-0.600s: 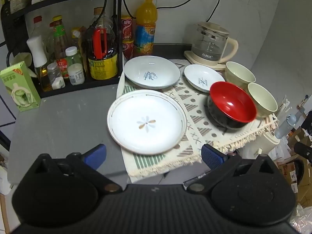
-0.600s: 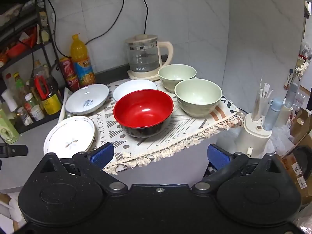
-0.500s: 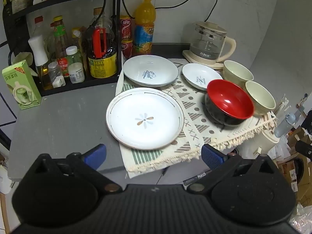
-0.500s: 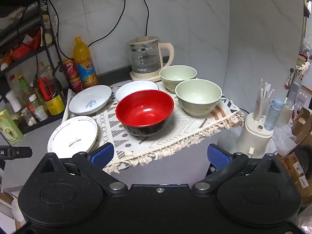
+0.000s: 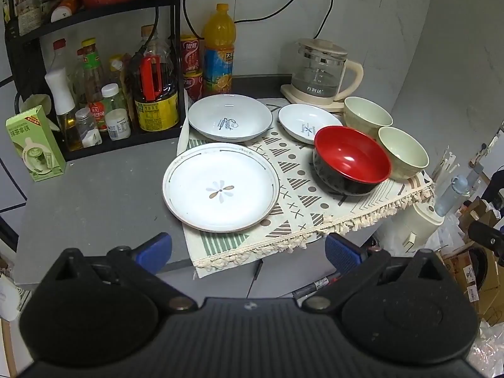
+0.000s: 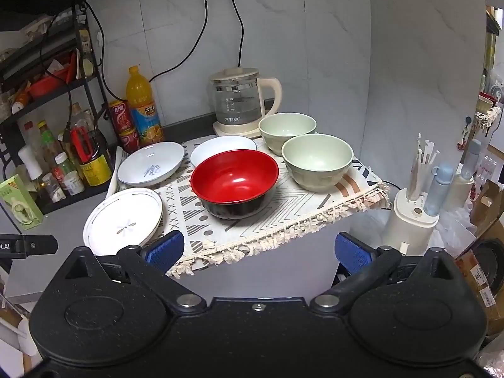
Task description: Organize plates and bowls
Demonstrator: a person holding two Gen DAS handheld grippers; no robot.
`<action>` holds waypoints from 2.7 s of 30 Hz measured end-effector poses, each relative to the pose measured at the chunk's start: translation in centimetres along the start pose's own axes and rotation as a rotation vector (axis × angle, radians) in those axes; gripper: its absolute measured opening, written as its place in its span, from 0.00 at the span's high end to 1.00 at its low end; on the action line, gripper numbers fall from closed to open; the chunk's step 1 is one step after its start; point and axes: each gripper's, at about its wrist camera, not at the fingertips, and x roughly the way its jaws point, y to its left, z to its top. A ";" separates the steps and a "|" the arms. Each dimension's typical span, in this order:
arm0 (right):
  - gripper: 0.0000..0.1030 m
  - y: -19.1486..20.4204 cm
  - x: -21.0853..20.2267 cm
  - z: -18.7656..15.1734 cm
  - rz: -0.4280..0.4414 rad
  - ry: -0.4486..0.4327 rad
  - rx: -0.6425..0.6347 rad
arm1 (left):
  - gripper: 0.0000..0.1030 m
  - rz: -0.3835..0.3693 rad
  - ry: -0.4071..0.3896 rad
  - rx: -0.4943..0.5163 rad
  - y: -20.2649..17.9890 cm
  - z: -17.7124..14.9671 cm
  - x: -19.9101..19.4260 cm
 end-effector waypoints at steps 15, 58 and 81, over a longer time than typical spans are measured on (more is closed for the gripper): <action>0.00 -0.3 -0.3 -0.7 0.011 -0.006 -0.007 | 0.01 0.002 -0.002 -0.008 -0.3 -0.1 -0.5; 0.00 -1.0 -0.9 -0.4 0.034 0.006 -0.031 | 0.01 0.020 -0.010 -0.012 -1.0 -0.4 -1.9; 0.00 -3.6 4.3 1.7 0.078 0.043 0.012 | 0.01 0.023 0.011 -0.010 -2.1 2.2 2.9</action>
